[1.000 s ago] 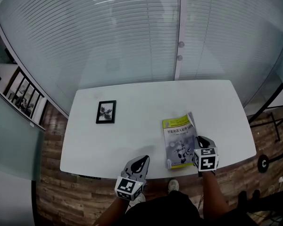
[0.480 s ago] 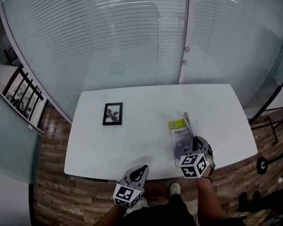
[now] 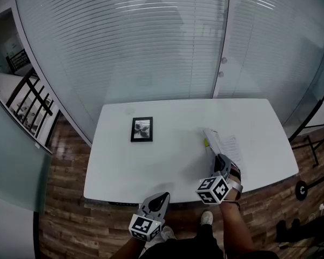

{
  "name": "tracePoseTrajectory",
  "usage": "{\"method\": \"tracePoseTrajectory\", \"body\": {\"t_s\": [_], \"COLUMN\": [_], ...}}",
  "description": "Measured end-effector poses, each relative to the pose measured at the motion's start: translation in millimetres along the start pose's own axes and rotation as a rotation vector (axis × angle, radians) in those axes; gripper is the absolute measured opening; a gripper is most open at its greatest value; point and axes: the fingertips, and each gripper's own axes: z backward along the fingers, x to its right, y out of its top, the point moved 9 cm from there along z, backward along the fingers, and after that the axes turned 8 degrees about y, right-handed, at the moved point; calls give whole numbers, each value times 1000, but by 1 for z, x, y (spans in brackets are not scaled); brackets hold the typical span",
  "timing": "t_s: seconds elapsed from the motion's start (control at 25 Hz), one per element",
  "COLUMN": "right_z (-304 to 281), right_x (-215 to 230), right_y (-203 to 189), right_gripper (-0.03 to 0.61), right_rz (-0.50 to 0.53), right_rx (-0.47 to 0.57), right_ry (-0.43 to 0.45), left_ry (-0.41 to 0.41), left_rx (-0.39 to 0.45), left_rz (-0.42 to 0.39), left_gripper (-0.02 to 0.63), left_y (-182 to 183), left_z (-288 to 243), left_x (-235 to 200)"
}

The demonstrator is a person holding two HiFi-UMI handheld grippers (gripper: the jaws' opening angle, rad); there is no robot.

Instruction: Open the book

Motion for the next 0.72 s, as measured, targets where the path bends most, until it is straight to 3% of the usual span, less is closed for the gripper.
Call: {"method": "tracePoseTrajectory", "body": {"t_s": [0.24,0.4,0.72], "right_z": [4,7,3], "right_x": [-36,-63,-129], "right_y": [28,46,65], "right_gripper": [38,43,49], "right_rz": [83,157,287], "right_rx": [9,19,-28], "right_ry": [27,57,208], "left_ry": [2,44,85], "left_rx": [-51,-52,-64], "left_rz": [9,12,30], "left_gripper": [9,9,9], "left_y": [-7,-14,-21], "left_z": [22,36,46], "left_x": [-12,-24,-32]}}
